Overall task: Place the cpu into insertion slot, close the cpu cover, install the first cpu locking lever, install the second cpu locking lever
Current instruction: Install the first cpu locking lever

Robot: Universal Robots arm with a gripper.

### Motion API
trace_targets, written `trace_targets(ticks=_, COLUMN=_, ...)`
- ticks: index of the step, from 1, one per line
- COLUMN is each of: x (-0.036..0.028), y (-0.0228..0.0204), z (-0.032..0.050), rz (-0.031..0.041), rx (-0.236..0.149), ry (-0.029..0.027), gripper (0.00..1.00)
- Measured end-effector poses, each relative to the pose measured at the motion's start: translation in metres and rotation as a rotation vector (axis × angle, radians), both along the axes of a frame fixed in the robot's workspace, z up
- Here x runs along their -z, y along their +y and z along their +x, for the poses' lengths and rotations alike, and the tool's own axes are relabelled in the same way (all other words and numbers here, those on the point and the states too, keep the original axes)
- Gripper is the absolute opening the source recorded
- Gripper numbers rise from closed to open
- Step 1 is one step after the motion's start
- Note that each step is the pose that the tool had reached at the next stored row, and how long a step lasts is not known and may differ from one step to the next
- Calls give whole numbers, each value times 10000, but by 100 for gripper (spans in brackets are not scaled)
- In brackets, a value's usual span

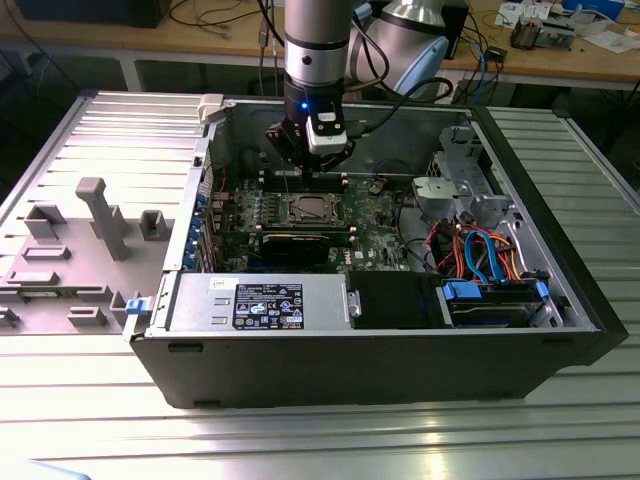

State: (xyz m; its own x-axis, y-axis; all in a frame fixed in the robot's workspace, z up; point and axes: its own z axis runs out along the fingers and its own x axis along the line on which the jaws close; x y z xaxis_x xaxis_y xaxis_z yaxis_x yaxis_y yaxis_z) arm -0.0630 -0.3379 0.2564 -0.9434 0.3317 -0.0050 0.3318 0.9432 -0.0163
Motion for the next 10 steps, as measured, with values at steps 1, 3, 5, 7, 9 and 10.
trace_targets(ticks=1, x=0, y=0, z=0, rz=0, rx=-1, ry=0, gripper=11)
trace_targets(ticks=3, x=0, y=0, z=0, rz=0, rx=-2, ry=1, gripper=11)
trace_targets(ticks=5, x=1, y=-1, z=0, rz=2, rx=-45, ry=-1, gripper=11)
trace_targets(ticks=7, x=1, y=-2, z=0, rz=-1, rx=-355, ry=1, gripper=11)
trace_targets(ticks=9, x=2, y=-2, z=0, rz=-1, rx=-752, ry=1, gripper=11)
trace_targets(ticks=10, x=2, y=-2, z=-1, rz=0, rx=-911, ry=1, gripper=11)
